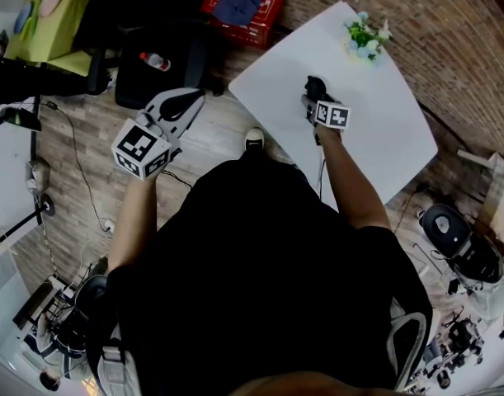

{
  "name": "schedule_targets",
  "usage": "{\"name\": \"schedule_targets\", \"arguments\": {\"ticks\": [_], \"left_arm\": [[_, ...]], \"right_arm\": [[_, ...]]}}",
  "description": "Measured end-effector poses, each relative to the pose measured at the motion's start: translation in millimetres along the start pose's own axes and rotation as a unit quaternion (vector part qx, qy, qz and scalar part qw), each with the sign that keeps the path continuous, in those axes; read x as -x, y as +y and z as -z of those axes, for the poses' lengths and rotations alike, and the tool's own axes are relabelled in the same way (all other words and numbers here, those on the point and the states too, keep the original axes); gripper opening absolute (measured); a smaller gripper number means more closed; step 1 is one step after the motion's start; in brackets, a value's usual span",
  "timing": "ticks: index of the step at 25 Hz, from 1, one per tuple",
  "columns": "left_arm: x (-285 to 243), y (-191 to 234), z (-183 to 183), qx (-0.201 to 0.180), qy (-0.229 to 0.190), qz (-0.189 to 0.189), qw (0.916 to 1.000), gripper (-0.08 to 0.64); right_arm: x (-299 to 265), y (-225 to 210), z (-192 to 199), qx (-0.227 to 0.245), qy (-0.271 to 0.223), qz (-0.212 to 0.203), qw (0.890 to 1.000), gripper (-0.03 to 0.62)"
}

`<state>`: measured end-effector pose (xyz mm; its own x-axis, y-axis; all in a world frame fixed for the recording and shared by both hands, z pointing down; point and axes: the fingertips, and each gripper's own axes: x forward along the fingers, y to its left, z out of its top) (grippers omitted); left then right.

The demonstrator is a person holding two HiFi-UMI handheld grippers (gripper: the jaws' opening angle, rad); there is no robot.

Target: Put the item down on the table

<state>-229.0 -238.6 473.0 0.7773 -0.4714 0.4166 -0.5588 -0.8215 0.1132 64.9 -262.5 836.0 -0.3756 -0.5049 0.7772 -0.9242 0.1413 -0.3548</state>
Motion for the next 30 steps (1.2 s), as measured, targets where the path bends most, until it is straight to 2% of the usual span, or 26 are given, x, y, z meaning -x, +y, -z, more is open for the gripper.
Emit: {"name": "schedule_targets", "arguments": {"ticks": [30], "left_arm": [[-2,-51,-10,-0.019,-0.019,0.015,0.9995,0.011]], "right_arm": [[64,2,-6,-0.010,-0.055,-0.010,0.998,0.383]]}}
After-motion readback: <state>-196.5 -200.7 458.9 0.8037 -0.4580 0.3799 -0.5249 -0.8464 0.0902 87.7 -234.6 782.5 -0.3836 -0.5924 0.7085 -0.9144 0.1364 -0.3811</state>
